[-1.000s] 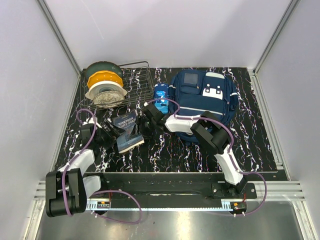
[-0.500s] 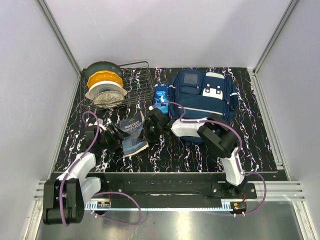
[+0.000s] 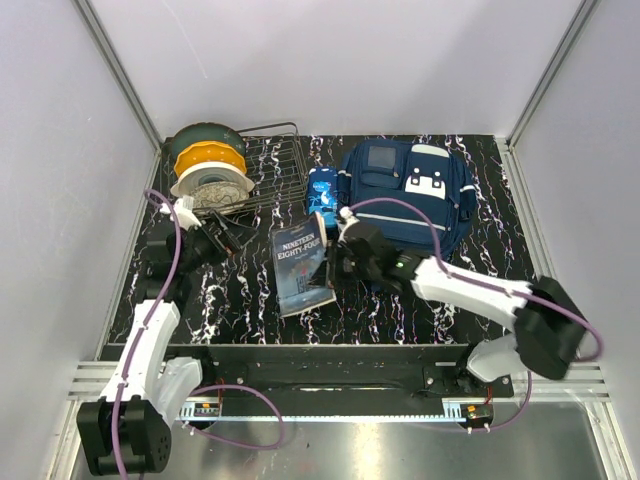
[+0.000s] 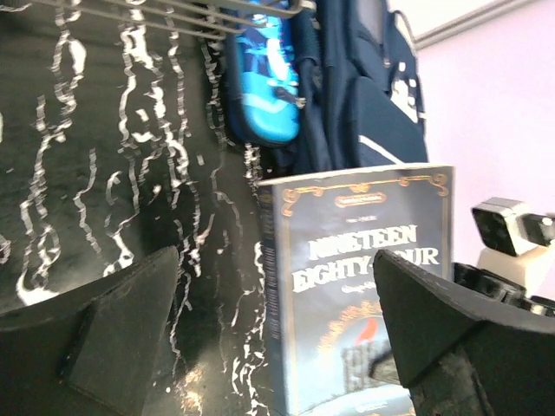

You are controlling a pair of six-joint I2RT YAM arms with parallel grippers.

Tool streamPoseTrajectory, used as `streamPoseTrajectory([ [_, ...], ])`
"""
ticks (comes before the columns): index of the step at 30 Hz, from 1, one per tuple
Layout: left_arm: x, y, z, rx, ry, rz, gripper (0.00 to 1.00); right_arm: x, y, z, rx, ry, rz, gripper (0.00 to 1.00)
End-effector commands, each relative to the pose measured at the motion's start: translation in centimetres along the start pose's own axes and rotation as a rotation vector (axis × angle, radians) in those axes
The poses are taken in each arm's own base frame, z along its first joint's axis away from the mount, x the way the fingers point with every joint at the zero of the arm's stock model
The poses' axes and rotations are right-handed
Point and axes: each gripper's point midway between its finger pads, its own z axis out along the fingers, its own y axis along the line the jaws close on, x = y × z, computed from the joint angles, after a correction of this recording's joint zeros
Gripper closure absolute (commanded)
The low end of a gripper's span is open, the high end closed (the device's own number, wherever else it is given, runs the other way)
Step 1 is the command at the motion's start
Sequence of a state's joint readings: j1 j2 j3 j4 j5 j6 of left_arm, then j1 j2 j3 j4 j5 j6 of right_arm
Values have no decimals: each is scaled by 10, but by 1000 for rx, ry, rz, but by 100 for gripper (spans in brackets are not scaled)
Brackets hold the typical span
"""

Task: Pack the student bag
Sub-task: Pick up the book from the center of the board.

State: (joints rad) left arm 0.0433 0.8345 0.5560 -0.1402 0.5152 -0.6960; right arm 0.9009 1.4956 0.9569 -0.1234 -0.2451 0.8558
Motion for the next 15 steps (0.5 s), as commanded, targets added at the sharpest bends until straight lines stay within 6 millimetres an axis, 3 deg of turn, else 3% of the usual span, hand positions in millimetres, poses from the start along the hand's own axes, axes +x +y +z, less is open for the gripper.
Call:
streamPoseTrajectory([
  [1, -16, -63, -8, 274, 11, 127, 1, -39, 57, -69, -213, -274, -80, 100],
  [2, -16, -68, -7, 297, 25, 137, 1, -37, 51, -74, -214, -293, -79, 100],
  [3, -17, -75, -7, 326, 25, 155, 1, -44, 60, -94, -246, -357, -83, 100],
  [4, -16, -85, -6, 359, 40, 171, 1, -46, 59, -100, -247, -379, -84, 100],
  [6, -2, -109, -5, 438, 84, 215, 1, -51, 63, -116, -267, -424, -101, 100],
  [10, 7, -146, -2, 544, 138, 223, 1, -55, 77, -128, -299, -422, -119, 100],
  [12, 7, -171, -8, 637, 127, 217, 1, -53, 91, -131, -341, -393, -144, 100],
  [15, 8, -190, -8, 698, 133, 226, 1, -48, 114, -138, -453, -364, -191, 100],
])
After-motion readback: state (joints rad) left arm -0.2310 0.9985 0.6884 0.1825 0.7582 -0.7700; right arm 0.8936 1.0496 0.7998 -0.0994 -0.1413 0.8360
